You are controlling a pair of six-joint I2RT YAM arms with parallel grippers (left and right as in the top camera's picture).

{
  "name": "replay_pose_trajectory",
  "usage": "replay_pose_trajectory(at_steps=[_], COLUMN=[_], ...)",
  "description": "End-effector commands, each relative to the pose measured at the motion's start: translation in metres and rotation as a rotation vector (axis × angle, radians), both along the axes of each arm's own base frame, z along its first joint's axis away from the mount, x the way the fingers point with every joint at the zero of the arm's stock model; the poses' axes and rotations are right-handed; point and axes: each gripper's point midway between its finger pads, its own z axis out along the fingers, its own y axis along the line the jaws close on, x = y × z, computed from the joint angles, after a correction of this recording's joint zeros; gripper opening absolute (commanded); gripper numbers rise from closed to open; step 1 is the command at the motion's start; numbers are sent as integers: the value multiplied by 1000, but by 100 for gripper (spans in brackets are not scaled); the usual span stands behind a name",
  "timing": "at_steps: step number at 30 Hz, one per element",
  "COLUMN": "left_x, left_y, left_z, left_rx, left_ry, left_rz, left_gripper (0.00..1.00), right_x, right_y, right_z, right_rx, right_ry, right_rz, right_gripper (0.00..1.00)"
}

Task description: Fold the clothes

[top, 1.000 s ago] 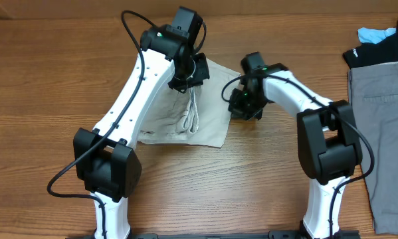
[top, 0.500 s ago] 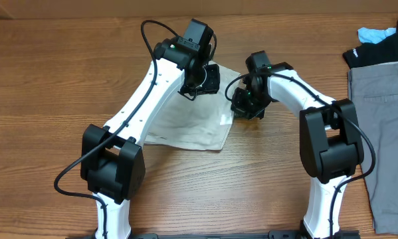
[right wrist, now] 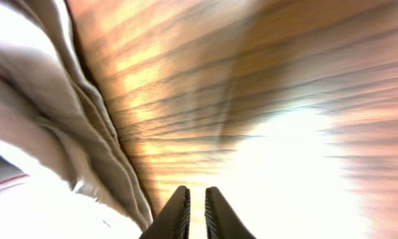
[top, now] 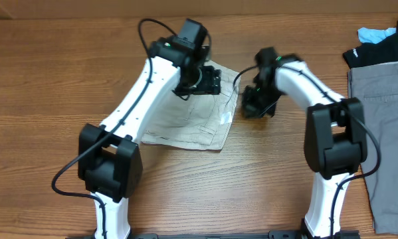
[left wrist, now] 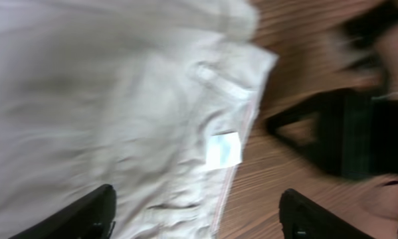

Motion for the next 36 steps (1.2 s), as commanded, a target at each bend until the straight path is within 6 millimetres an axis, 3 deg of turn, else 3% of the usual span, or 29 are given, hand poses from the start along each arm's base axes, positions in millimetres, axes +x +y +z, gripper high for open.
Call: replay_pose_trajectory(at_steps=[1,4,7,9,10,16,19,23,30,36], left_x=[12,7,2,2,1,0,-3,-7,-6,-5], left_y=[45,78,101,106,107,105,106,108,111,111], left_z=[12,2,-6,-10,-13,-39,-61,-81,-98,-102], left_rx=[20,107,181,192,194,217,237,253,279,280], left_ry=[5,55,86,98,106,168,225,278,299,300], left_rz=[81,139,184,194,195,188,184,183,184,183], left_gripper=[86,88,90,92,92,92,93,93,94,95], right_x=[36,40,38,35,33,21,15,17,25,29], right_y=[-33,-36,-16,-1,6,45,57,64,70,78], right_z=[46,78,98,101,99,73,60,49,32,27], right_rx=[-13,42,160,210,217,225,225,228,258,293], right_ry=[-101,-125,-159,-168,-171,-168,-155,-169,-223,-252], right_rz=[-21,27,113,158,181,269,270,254,260,254], right_gripper=[17,24,60,92,100,100,91,76,76,75])
